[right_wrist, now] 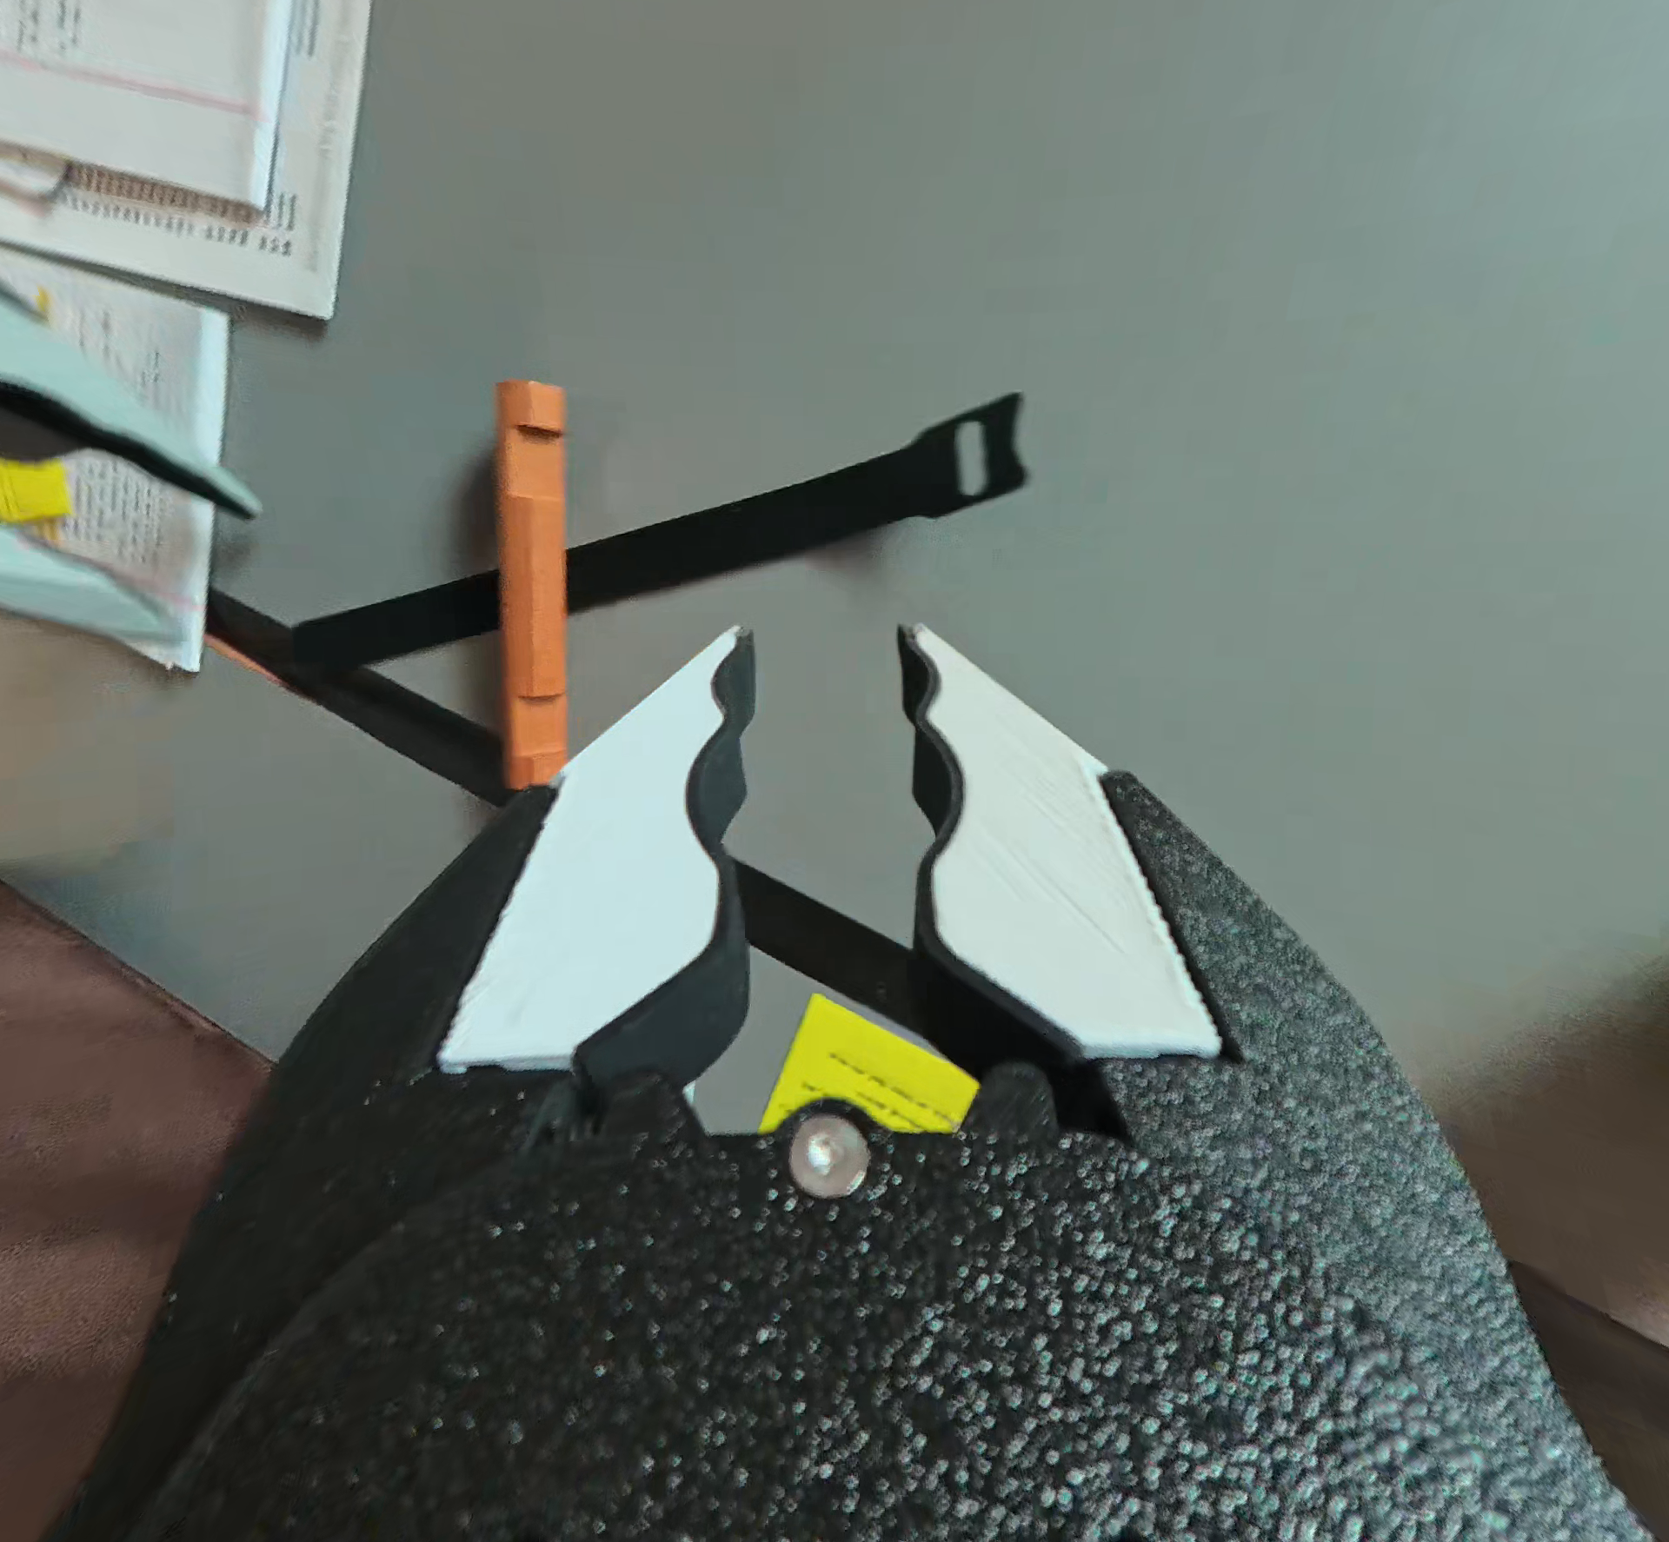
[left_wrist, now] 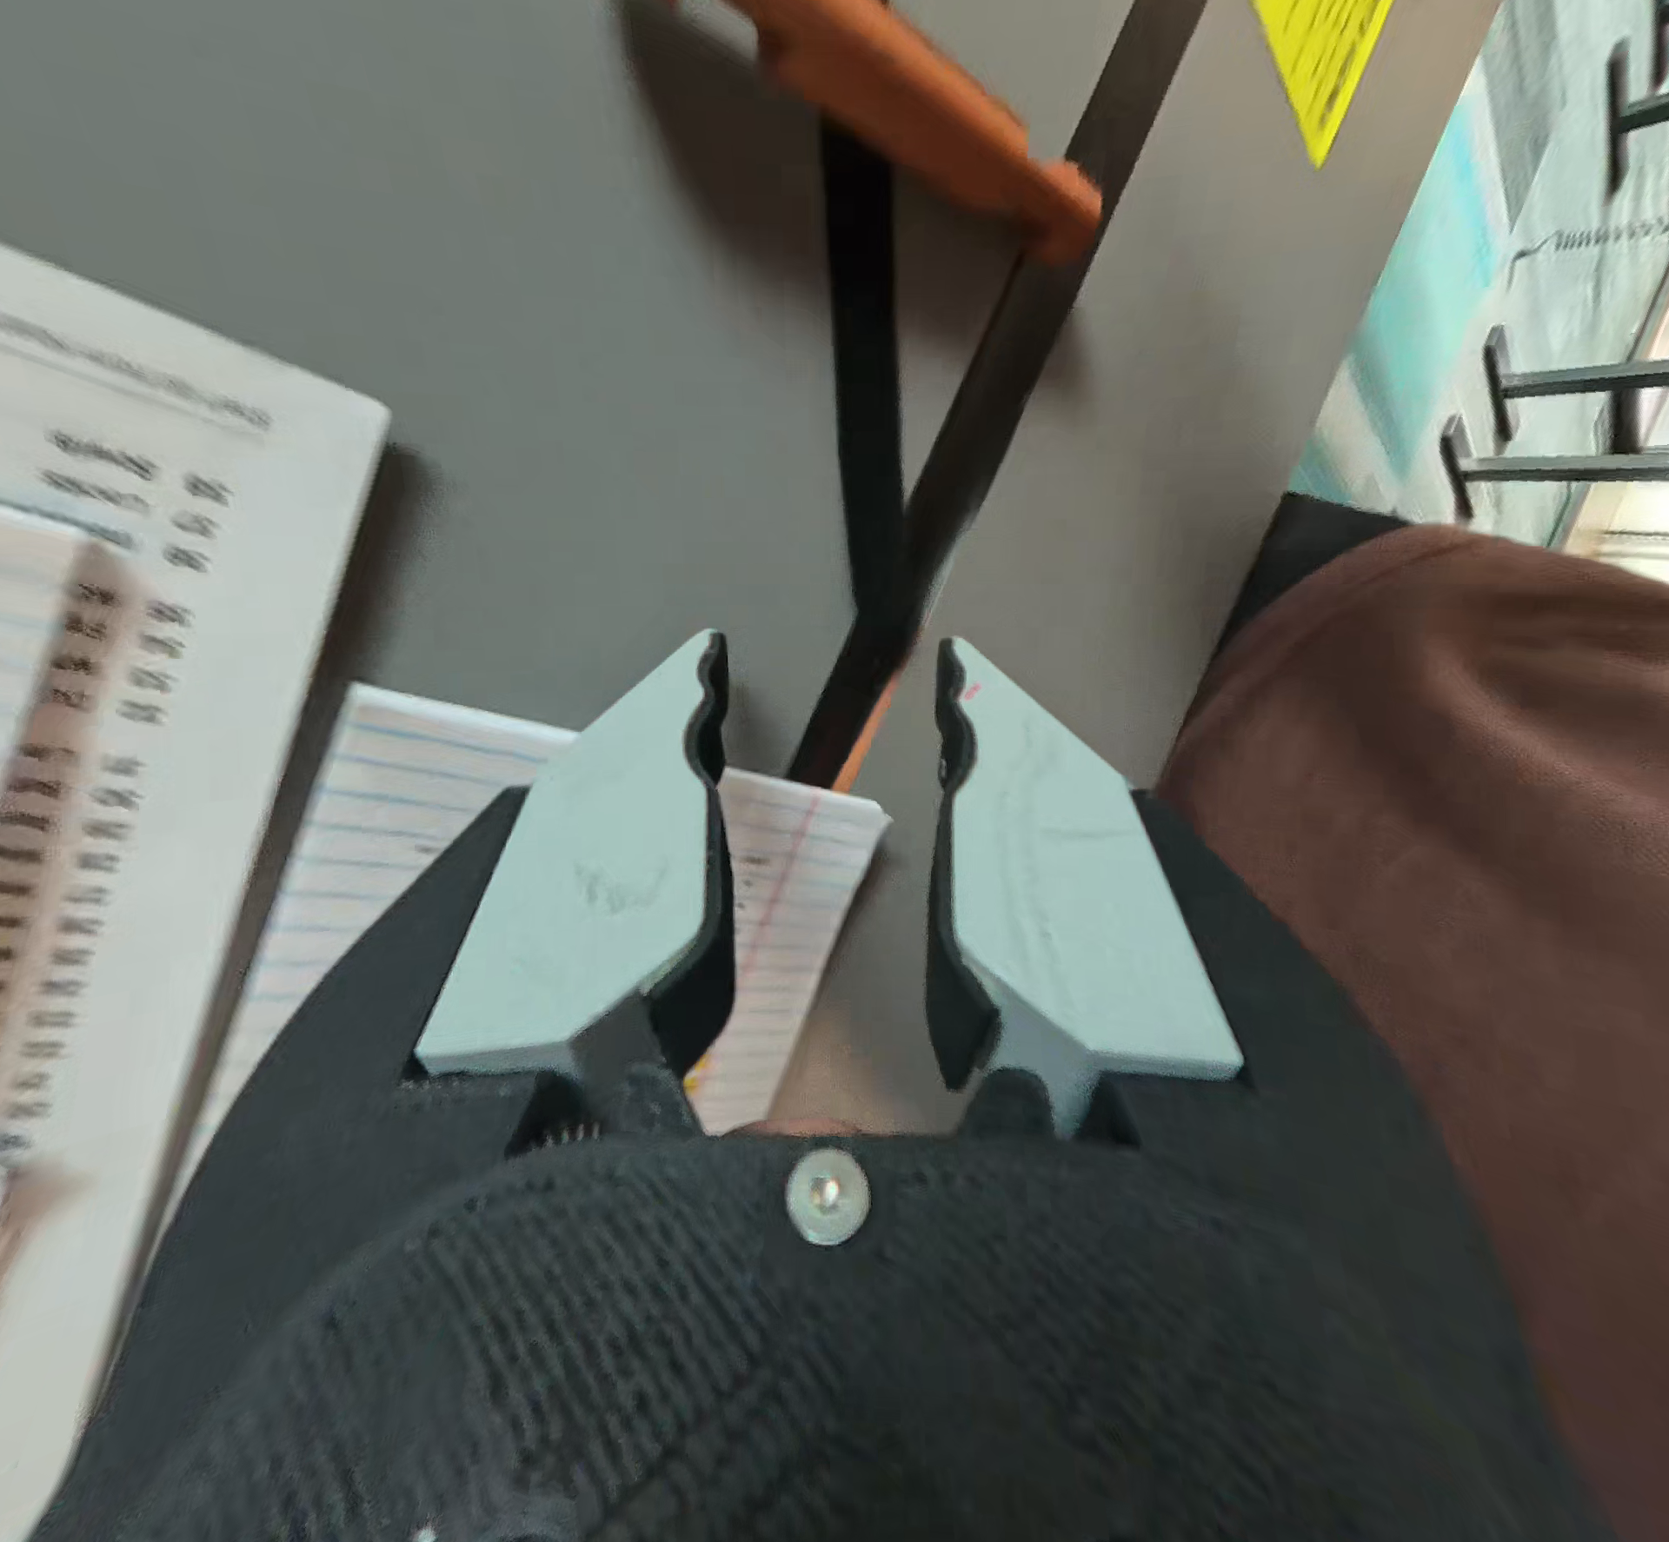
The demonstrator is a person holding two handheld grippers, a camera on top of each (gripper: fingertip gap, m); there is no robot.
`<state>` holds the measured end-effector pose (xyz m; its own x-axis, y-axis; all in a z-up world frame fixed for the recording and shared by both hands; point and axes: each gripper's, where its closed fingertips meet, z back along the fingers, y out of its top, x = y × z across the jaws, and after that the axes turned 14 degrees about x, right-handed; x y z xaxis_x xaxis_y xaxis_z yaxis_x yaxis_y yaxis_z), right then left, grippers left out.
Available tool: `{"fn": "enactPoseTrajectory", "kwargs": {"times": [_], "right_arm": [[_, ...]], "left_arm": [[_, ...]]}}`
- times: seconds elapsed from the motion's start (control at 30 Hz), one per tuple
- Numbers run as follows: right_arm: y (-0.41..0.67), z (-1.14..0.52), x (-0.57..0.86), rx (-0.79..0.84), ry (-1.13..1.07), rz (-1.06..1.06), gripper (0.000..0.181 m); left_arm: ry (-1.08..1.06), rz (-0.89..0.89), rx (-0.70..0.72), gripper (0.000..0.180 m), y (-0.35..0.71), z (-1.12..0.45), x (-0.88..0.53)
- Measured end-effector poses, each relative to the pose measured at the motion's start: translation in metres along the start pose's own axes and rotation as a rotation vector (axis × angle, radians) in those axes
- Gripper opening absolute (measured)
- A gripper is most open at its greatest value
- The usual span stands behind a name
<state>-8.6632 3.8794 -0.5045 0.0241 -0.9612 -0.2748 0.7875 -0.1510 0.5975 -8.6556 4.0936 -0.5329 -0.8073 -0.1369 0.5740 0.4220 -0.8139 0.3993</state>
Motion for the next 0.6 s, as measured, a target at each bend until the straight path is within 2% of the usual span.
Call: {"fn": "enactPoseTrajectory", "kwargs": {"times": [0.07, 0.13, 0.2, 0.27, 0.3, 0.33, 0.37, 0.47, 0.6], "right_arm": [[0.003, -0.004, 0.021, 0.025, -0.002, -0.055, 0.032], [0.008, -0.016, 0.031, 0.056, 0.032, -0.109, 0.035], [0.013, -0.027, 0.036, 0.074, 0.067, -0.143, 0.038], [0.018, -0.037, 0.034, 0.095, 0.127, -0.16, 0.038], [0.019, -0.041, 0.032, 0.095, 0.148, -0.158, 0.033], [0.018, -0.045, 0.029, 0.094, 0.174, -0.149, 0.02], [0.018, -0.048, 0.024, 0.098, 0.206, -0.143, 0.004], [0.027, -0.044, 0.013, 0.166, 0.264, -0.145, 0.0], [0.039, -0.024, -0.01, 0.264, 0.379, -0.15, 0.0]], "left_arm": [[-0.023, 0.068, -0.011, 0.045, -0.006, -0.006, 0.018], [0.059, 0.089, -0.024, 0.043, -0.009, -0.015, 0.017], [0.127, 0.119, -0.034, 0.024, -0.011, -0.022, 0.015], [0.131, 0.186, -0.032, 0.023, -0.008, -0.028, 0.02], [0.155, 0.192, -0.046, 0.016, -0.008, -0.03, 0.018], [0.189, 0.184, -0.062, 0.003, -0.008, -0.031, 0.012], [0.188, 0.194, -0.082, 0.0, -0.008, -0.031, 0.011], [0.169, 0.257, -0.118, 0.0, -0.006, -0.031, 0.014], [0.101, 0.32, -0.052, 0.0, 0.004, -0.023, 0.026]]}}
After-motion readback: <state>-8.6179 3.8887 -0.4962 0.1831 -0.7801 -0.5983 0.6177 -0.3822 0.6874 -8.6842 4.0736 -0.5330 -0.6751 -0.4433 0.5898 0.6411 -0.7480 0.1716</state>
